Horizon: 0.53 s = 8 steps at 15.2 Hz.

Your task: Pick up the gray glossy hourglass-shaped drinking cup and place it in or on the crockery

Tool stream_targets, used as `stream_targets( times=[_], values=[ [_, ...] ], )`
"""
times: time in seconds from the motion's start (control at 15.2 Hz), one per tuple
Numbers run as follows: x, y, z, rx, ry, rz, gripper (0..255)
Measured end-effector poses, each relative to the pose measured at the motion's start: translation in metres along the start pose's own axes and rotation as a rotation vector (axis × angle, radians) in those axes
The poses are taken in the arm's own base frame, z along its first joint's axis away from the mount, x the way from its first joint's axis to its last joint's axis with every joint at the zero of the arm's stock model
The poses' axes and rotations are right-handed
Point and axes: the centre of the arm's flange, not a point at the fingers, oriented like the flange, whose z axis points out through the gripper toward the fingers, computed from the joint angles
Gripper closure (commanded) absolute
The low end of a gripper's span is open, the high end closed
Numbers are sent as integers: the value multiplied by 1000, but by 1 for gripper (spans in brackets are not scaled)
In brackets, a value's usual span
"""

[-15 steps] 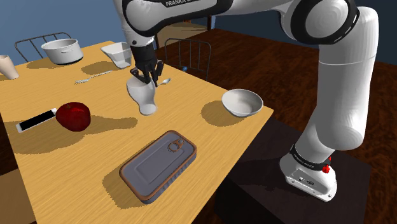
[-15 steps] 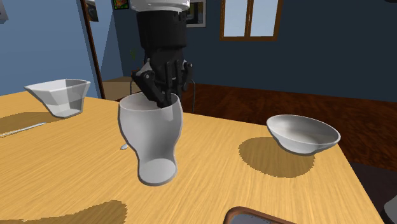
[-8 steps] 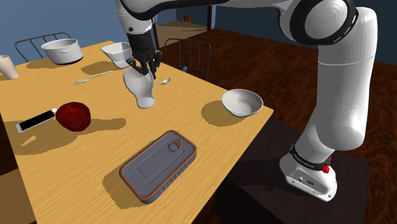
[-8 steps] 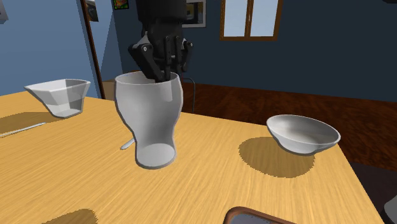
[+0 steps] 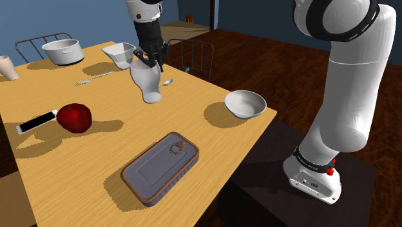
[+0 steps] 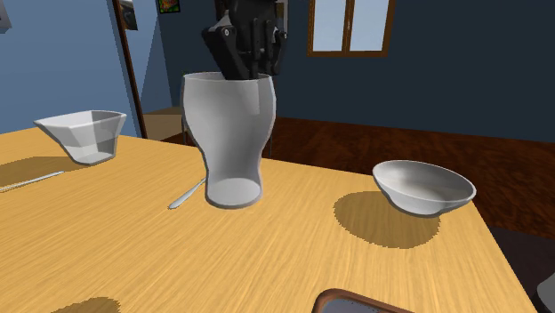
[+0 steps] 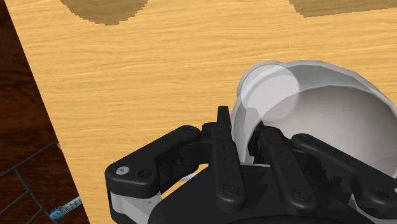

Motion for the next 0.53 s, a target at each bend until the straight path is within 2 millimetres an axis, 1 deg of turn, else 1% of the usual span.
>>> stream_targets(
  times=[0.07, 0.13, 0.2, 0.33, 0.4, 0.46, 0.53],
  values=[
    [-5, 12, -2, 0, 1, 0, 255],
    [-11, 23, 0, 0, 1, 0, 255],
    [-15, 34, -6, 0, 1, 0, 255],
    [-32, 56, -3, 0, 1, 1, 255],
    [-41, 69, -5, 0, 0, 1, 255],
    [-45, 82, -7, 0, 1, 1, 255],
    [-53, 91, -7, 0, 1, 1, 255]
  ],
)
